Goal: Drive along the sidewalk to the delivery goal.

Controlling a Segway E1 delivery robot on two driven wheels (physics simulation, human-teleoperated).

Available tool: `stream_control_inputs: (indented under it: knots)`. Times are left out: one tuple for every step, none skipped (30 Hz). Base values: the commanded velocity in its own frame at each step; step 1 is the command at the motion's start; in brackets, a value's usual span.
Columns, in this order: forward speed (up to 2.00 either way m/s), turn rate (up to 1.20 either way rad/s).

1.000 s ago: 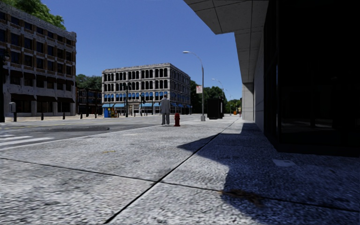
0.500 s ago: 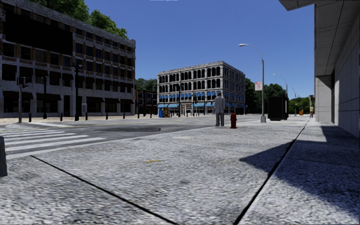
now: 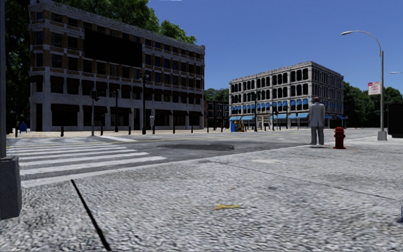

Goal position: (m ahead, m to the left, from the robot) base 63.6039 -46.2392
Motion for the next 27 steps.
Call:
stream_control_inputs:
  knots:
    - [1.96,0.62]
    - [1.96,0.61]
    - [1.96,0.6]
    - [1.96,0.59]
    - [1.96,0.59]
    - [1.96,0.59]
    - [1.96,0.59]
    - [1.96,0.59]
    - [1.96,0.59]
    - [1.96,0.59]
    - [1.96,0.59]
    - [1.96,0.59]
    - [1.96,0.59]
    - [1.96,0.59]
    - [1.96,0.59]
    - [1.96,0.59]
    - [1.96,0.59]
    - [1.96,0.59]
    - [1.96,0.59]
    - [1.96,0.59]
    - [1.96,0.59]
    - [1.96,0.59]
    - [1.96,0.59]
    - [1.96,0.58]
    - [1.96,0.56]
    - [1.96,0.55]
    - [1.96,0.55]
